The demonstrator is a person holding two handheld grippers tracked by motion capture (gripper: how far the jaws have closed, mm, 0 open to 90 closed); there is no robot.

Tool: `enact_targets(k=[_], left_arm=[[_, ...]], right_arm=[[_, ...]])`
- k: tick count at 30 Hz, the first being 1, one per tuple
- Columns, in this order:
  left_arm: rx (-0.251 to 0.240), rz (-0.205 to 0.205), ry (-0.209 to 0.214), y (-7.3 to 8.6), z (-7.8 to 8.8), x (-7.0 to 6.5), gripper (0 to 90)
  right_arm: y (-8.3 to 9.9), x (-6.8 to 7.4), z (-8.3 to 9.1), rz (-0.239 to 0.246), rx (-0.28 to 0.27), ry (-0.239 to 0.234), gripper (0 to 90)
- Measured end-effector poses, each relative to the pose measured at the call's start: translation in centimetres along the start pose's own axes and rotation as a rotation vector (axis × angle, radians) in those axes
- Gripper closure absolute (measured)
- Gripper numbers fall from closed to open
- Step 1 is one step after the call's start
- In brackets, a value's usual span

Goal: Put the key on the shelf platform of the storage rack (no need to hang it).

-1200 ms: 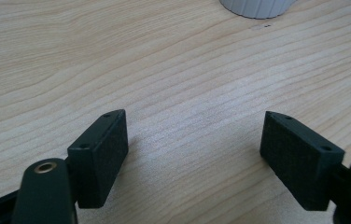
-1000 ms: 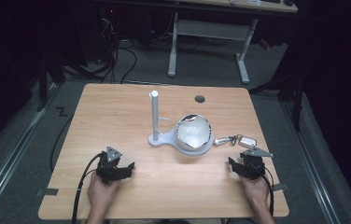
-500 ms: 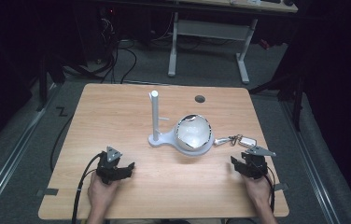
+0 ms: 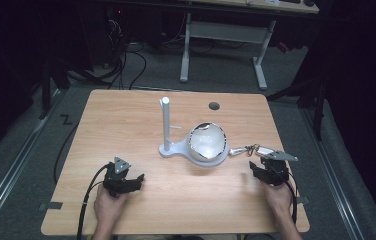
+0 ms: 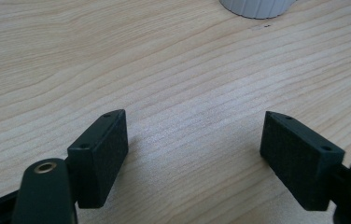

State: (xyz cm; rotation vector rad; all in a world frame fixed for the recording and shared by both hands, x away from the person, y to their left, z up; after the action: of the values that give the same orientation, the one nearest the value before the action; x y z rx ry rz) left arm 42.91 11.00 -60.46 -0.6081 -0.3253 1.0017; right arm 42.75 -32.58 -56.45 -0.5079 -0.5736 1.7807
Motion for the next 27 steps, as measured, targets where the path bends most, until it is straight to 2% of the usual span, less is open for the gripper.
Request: enact_targets(k=[10,15,18,27], left_arm=[[0.000,0.000,0.000,0.0,0.0,0.0,23.8],[0.001,0.000,-0.001,0.0,0.0,0.0,23.8],[0.000,0.000,0.000,0.0,0.0,0.0,23.8],[0.001,-0.001,-0.001,0.0,0.0,0.0,23.8]], right_arm=[[-2.1,-0.2,-0.6,0.019,-0.001,0.016,50.2],[-3.1,-0.6,-1.3,0.005,0.003,0.016,50.6],[-3.7,-0.9,-1.2,-0.013,-0.012,0.010,50.8],[-4.6,-1.4,-1.8,-0.016,-0.003,0.014,50.9]])
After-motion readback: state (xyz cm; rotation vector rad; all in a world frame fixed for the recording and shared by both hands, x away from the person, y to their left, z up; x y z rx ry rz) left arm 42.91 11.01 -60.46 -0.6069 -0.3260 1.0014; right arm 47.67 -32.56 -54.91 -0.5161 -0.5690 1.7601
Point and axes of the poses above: each handheld gripper's, and its own axes: z roughly backward along the jaws, y roughly out of its underside, x roughly to its left, the point moved 10 cm from there along -z, roughly forward along the jaws, and after that the axes turned 10 degrees about x, right-handed, at the moved point
